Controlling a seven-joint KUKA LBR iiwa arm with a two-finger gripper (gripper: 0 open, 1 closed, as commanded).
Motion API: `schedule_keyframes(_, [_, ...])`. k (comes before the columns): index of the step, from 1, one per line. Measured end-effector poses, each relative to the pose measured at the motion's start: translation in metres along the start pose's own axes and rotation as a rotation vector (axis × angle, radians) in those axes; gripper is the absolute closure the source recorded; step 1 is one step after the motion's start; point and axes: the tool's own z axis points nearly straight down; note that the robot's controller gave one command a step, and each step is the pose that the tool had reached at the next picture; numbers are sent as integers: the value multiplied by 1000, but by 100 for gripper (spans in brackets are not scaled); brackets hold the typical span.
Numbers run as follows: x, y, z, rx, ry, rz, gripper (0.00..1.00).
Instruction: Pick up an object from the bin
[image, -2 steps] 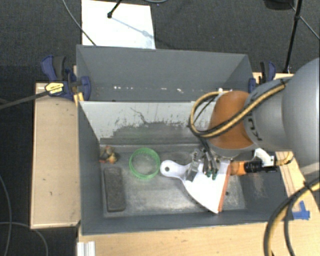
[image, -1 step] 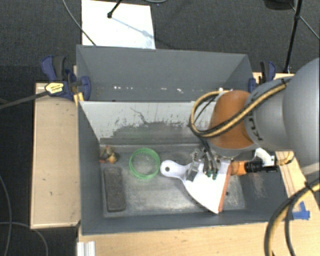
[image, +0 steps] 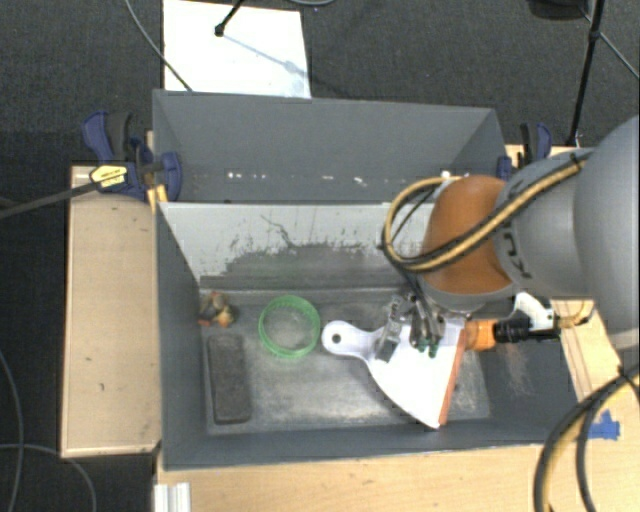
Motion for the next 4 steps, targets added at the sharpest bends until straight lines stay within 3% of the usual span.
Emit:
schedule_keyframes(3, [-2, 1, -49, -4, -8, -3, 100])
schedule_keyframes(4, [-1, 0, -56, -1, -3, -5, 100])
